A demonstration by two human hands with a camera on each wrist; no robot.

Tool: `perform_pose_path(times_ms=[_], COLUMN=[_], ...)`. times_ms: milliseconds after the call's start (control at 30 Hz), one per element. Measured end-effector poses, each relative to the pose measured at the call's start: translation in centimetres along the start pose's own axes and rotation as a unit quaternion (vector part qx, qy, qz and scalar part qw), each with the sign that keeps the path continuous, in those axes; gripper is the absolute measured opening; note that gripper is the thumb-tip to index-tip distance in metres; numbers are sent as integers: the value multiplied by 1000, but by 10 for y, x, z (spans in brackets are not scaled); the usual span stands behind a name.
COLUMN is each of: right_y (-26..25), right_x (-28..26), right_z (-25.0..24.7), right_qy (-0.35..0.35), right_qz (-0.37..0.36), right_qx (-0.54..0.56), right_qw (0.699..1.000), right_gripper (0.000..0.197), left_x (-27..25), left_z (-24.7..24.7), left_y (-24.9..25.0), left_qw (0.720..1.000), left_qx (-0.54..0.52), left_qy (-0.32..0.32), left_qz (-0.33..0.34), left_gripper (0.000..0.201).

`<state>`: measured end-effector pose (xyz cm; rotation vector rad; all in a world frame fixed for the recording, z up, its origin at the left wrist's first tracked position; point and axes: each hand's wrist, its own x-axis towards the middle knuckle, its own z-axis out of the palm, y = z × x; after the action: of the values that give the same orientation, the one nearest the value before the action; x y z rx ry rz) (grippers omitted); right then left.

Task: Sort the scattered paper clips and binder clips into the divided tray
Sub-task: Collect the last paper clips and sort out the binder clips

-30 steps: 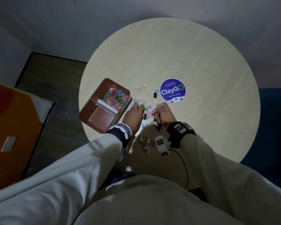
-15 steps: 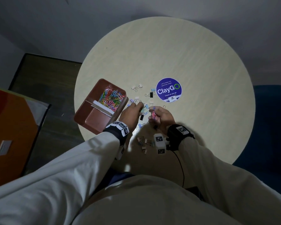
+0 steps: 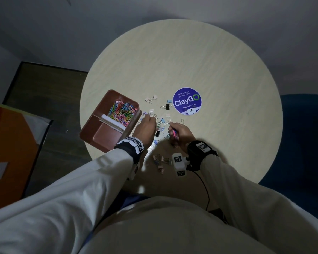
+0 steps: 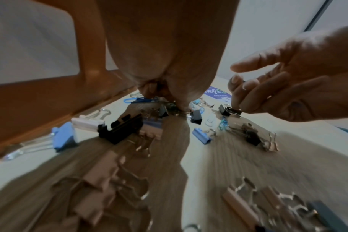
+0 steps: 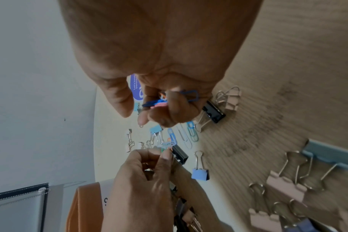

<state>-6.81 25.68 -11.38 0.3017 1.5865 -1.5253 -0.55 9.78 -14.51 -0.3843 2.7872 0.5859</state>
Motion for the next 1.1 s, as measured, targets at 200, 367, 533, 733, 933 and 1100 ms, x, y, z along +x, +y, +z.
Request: perform_pose_path(times_ms=[200, 367, 533, 733, 933, 1100], right_y=[-6, -13, -30, -67, -98, -105], right_x=[-5, -13, -19, -22, -9, -2], right_z=[-1, 7, 22, 51, 121, 168], right_qy=[14, 59, 54, 18, -32, -60], right_qz=[6, 21, 41, -16, -64, -63], right_qx=[-2, -101, -136, -171, -212, -255], right_qw=[1000, 993, 988, 985, 975, 963], right_gripper=[29, 26, 25, 20, 26, 26], left_x=[-15, -18, -19, -24, -29, -16], left_z=[3, 1, -6, -53, -117, -135], left_y=[6, 13, 15, 9, -31, -71], left_qw=[999, 999, 999, 990, 954, 951], left_qx=[39, 28, 19, -127, -234, -200], left_qy=[12, -20, -49, 61, 141, 100], left_qz=[13, -5, -4, -17, -120, -212], left_gripper=[32, 36, 37, 13, 19, 27])
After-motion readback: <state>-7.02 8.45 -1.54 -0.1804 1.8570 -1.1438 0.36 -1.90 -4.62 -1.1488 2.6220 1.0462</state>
